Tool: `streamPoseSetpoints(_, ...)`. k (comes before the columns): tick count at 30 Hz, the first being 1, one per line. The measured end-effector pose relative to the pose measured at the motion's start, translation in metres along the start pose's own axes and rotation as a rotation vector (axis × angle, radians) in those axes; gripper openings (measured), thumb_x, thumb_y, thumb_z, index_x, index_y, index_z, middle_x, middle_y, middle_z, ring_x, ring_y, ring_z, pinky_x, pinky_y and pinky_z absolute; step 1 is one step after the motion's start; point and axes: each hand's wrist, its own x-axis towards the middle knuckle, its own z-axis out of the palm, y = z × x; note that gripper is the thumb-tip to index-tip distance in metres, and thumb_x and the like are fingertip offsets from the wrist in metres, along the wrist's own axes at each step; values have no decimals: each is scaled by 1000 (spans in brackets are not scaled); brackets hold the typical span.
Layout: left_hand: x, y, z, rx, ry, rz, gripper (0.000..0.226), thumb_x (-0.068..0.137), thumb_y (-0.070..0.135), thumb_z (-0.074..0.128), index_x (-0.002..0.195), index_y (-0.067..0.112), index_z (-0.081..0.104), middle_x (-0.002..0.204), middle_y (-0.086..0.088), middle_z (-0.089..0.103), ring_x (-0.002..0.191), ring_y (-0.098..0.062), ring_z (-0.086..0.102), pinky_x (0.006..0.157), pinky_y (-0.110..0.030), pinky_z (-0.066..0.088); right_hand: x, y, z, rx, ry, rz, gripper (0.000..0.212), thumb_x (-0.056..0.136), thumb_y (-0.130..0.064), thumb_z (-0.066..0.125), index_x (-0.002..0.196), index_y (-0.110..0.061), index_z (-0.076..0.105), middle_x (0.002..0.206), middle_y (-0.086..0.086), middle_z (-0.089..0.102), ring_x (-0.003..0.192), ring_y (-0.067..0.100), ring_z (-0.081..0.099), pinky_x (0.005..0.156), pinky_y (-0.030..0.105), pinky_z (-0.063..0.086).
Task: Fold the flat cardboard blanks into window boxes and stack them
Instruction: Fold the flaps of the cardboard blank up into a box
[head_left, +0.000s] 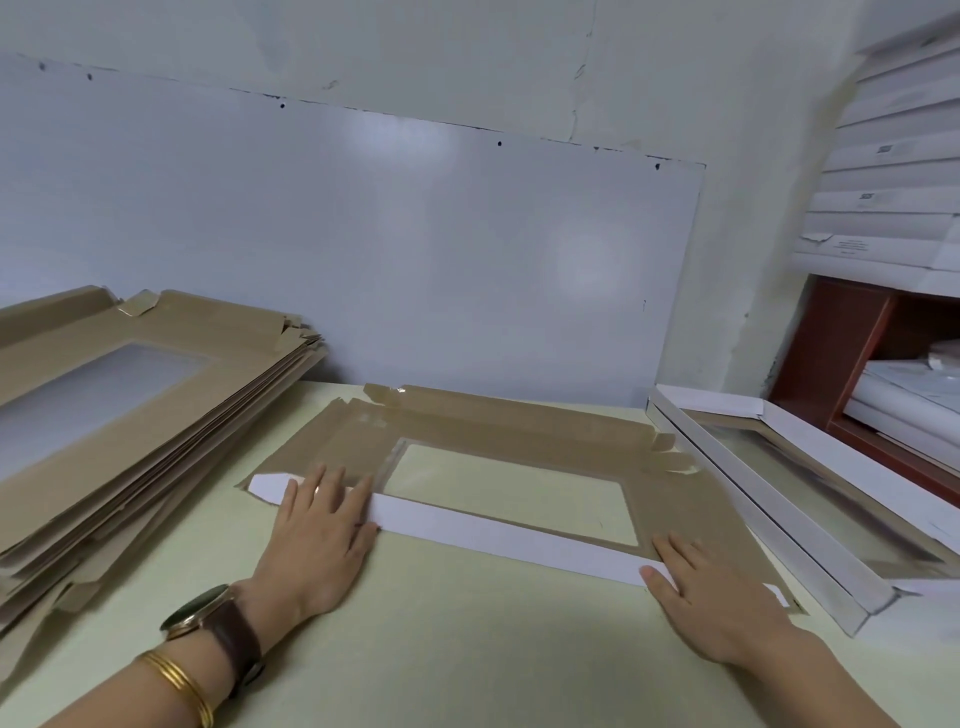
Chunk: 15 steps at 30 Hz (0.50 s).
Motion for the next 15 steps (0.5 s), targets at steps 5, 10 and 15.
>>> streamPoseSetpoints(5, 0, 36, -6, -131, -10, 86, 85, 76, 64, -10, 149, 35, 20, 157, 4, 13, 146, -21, -1, 118, -40, -6, -11, -32, -6, -97, 20, 41, 63, 100, -56, 12, 149, -19, 26, 151, -1, 35, 136, 20, 37, 104, 33, 35)
streamPoseSetpoints(10, 2, 82, -10, -216, -34, 207, 49, 102, 47, 20, 149, 35, 23, 157, 12, 17, 147, -13, -1, 117, -37, -10, -23, -71, -17, -274, 71, 32, 57, 101, -54, 14, 119, -20, 56, 123, 0, 60, 112, 19, 57, 79, 32, 37)
streamPoseSetpoints(15, 5, 125, -18, -327, -159, 313, 49, 104, 43, 18, 149, 28, 30, 155, 14, 25, 147, -7, 4, 119, -40, -9, -31, -110, -30, -311, 66, -80, 54, 104, -43, 16, 121, -18, 62, 123, 5, 61, 114, 23, 57, 84, 32, 40)
